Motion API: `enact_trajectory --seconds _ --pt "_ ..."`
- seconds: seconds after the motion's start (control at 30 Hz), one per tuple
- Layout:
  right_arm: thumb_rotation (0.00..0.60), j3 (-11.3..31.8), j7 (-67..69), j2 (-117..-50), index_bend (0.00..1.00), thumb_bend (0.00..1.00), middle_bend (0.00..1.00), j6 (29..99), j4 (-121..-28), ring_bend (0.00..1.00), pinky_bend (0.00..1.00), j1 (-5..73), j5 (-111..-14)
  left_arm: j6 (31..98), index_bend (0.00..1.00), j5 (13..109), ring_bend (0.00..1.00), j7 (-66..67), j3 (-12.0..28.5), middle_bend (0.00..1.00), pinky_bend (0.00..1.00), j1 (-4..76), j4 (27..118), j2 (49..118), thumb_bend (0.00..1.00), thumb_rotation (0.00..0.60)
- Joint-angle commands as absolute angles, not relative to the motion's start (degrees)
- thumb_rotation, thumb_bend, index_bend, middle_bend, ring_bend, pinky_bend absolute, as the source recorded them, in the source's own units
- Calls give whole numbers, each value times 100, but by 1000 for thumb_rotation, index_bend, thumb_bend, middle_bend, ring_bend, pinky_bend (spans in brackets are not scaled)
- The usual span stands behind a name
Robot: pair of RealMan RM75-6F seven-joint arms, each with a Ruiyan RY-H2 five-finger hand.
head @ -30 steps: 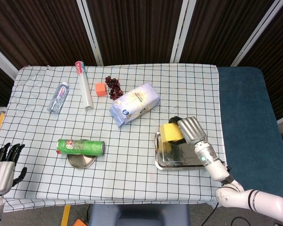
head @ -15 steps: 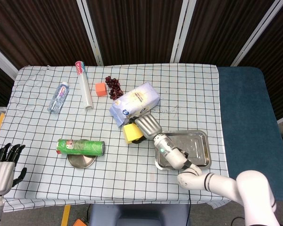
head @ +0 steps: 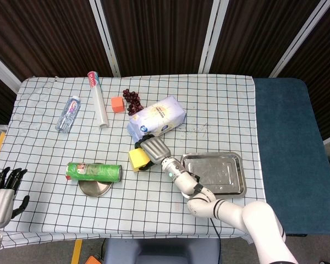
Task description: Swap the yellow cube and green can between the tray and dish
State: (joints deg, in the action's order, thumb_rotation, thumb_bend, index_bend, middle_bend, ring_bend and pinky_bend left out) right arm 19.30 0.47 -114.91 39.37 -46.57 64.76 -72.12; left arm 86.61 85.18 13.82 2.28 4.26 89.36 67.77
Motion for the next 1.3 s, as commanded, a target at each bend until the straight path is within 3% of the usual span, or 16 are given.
enact_trajectory --seconds 0.03,0.27,0.47,0.6,0.77,0.93,1.1,1.17,1.3 --pt "600 1795 294 -11259 380 98 182 3941 -4989 48 123 6457 -7429 8646 151 8501 75 1430 230 152 150 433 8933 6792 378 600" --pt "600 1562 -123 -10512 117 83 34 4511 -6230 0 77 6122 -7726 8641 152 8544 74 1539 203 152 150 442 8952 6817 378 600" --pt "600 1310 -1371 -9410 104 81 25 5158 -7950 0 74 5506 -7624 8681 152 8614 74 1624 183 152 150 440 8956 6839 378 600" --pt "600 907 -2268 -8327 105 81 25 5897 -9363 0 74 4792 -7661 8683 151 8649 74 1688 168 152 150 446 8969 6862 378 600" --pt "600 340 -2319 -7161 121 81 22 6846 -10375 0 74 3820 -7942 8651 152 8667 74 1782 181 150 150 488 8988 6949 377 600" --pt "600 -269 -1568 -6297 131 81 19 7575 -10443 0 74 2883 -8296 8570 110 8639 52 1840 314 109 138 636 9019 7134 375 600" --pt "600 -396 -1156 -6292 127 81 20 8033 -10116 0 61 2511 -8581 8450 16 8688 0 1947 338 12 113 756 9103 7156 368 600" --pt "600 -601 -575 -6271 130 81 21 8628 -9608 0 48 1922 -8629 8006 0 8773 0 2136 238 0 88 989 9423 7131 340 600" --pt "600 -423 92 -6473 135 81 25 9272 -8960 0 37 1434 -8591 7534 0 8612 0 2485 269 0 75 1258 9748 7160 320 600"
